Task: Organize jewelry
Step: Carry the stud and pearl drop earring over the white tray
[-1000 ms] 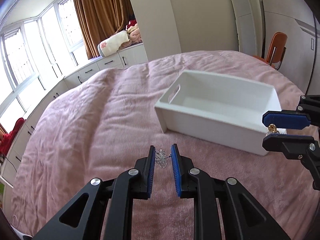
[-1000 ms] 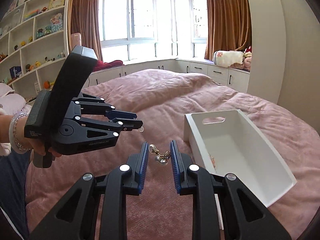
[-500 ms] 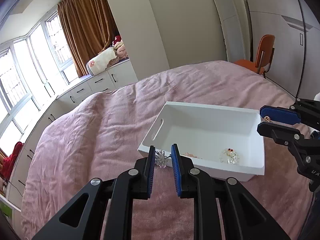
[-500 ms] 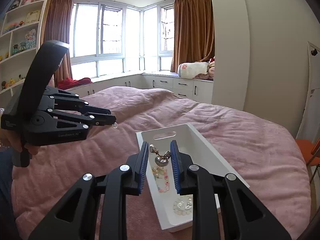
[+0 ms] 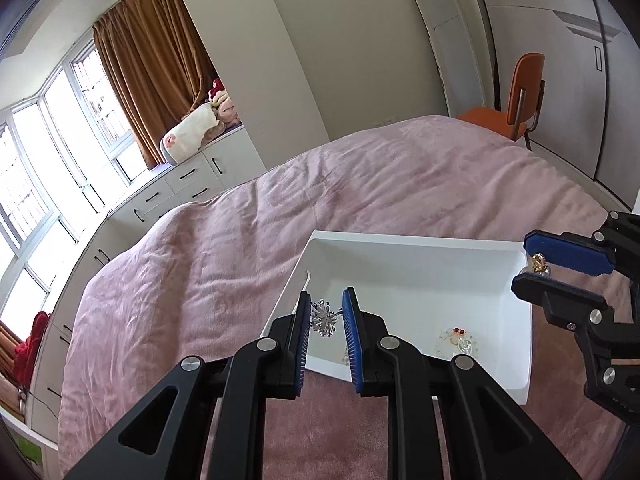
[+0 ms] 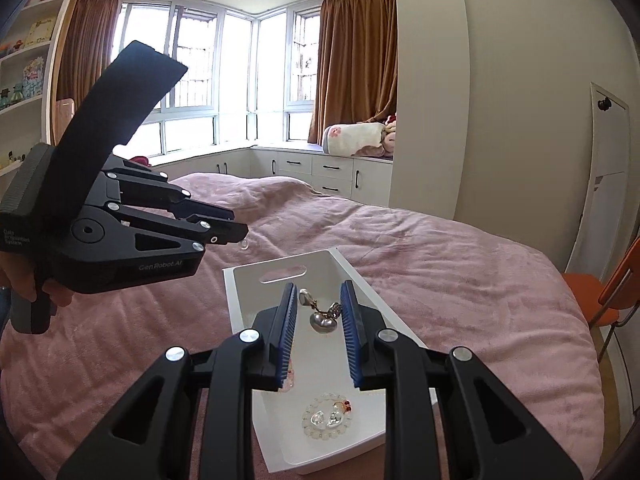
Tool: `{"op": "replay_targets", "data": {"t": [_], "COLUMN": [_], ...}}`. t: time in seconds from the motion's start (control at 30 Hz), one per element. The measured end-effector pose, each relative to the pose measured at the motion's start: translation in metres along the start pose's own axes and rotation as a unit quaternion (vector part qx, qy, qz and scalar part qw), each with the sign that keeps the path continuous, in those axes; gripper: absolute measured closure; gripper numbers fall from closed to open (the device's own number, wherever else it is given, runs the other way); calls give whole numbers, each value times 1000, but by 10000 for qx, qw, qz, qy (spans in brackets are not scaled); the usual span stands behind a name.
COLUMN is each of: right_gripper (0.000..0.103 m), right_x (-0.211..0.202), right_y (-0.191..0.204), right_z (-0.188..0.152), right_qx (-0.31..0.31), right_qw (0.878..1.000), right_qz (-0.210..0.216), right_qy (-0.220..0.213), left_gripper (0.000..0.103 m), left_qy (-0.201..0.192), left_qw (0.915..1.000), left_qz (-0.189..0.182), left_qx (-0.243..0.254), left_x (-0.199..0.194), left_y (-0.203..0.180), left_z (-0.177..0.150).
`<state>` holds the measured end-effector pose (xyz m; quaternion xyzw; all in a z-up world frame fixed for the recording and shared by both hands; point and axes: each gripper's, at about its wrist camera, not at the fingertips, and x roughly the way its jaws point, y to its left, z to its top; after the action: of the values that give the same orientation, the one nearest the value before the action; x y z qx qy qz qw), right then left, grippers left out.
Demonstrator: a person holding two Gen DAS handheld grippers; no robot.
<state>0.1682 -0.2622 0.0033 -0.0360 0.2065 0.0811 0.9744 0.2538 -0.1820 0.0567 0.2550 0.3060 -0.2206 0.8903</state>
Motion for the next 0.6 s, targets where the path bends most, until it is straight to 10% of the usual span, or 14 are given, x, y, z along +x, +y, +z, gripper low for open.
{"op": "replay_targets", "data": {"t": [0.6], "right_gripper": [80], "right_x": [69], "right_y": [-26], "right_z": [-34], "right_qx": [386], "right_qw": [9955], "right_qz": [-231], "right_qy": [830], "left_gripper": [81], "left_qy": [567], "left_qw": [9982], "left_qz": [-55], "left_qx": [-195], "left_x": [90], "left_y": [-6], "left_z": [12]}}
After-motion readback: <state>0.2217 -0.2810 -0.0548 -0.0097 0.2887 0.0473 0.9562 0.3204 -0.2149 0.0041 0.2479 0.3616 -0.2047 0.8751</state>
